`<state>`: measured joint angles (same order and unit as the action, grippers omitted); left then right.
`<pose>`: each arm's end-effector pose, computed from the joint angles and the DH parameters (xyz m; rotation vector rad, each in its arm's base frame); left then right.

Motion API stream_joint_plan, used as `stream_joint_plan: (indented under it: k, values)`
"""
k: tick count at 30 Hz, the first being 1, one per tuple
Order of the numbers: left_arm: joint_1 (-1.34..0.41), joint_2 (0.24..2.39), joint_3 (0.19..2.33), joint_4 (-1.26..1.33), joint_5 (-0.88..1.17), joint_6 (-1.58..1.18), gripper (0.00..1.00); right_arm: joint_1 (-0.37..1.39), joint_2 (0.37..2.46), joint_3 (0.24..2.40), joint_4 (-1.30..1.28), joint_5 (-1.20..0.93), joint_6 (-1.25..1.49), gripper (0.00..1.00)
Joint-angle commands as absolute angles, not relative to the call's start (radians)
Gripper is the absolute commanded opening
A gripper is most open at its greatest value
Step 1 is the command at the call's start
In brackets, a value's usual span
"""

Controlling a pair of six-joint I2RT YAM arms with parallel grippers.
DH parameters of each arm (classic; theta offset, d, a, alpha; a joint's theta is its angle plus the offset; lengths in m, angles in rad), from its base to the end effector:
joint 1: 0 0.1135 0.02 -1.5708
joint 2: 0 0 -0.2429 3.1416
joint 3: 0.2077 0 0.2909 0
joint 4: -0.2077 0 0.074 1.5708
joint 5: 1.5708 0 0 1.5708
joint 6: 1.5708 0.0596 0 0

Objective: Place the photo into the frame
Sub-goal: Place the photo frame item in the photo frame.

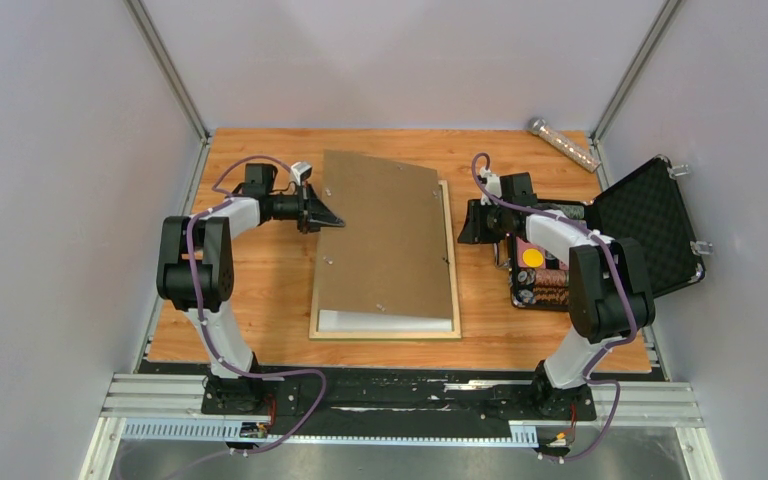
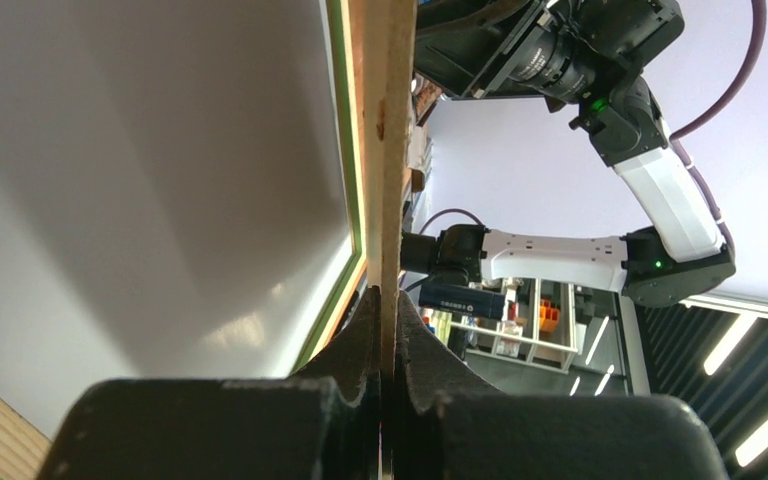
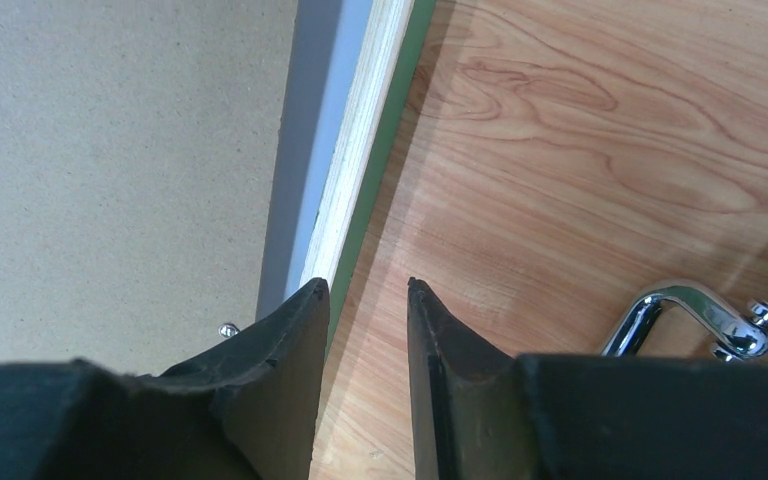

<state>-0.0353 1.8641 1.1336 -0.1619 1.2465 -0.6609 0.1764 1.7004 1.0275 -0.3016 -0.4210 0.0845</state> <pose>0.3984 -0.0706 0.1284 -0.1533 2.3773 -1.8383 0.3733 0.0913 0.1176 -0.2825 2.5232 0.6380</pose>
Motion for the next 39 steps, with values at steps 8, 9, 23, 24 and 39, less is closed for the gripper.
stream_joint_plan:
  k: [8, 9, 23, 24, 39]
  values:
    - [-0.048, 1.801, 1.136, -0.200, 1.306, -0.606, 0.00, 0.179, 1.696, 1.042, -0.287, -0.416, 0.078, 0.33]
    - [-0.049, 1.803, 1.137, -0.199, 1.307, -0.607, 0.00, 0.178, 1.696, 1.040, -0.287, -0.416, 0.079, 0.33]
    - [-0.058, 1.810, 1.133, -0.208, 1.297, -0.591, 0.00, 0.178, 1.697, 1.042, -0.289, -0.414, 0.078, 0.33]
    - [-0.059, 1.810, 1.132, -0.208, 1.295, -0.590, 0.00, 0.177, 1.697, 1.042, -0.288, -0.414, 0.078, 0.33]
    - [-0.072, 1.802, 1.113, -0.184, 1.287, -0.603, 0.00, 0.177, 1.698, 1.042, -0.291, -0.414, 0.078, 0.33]
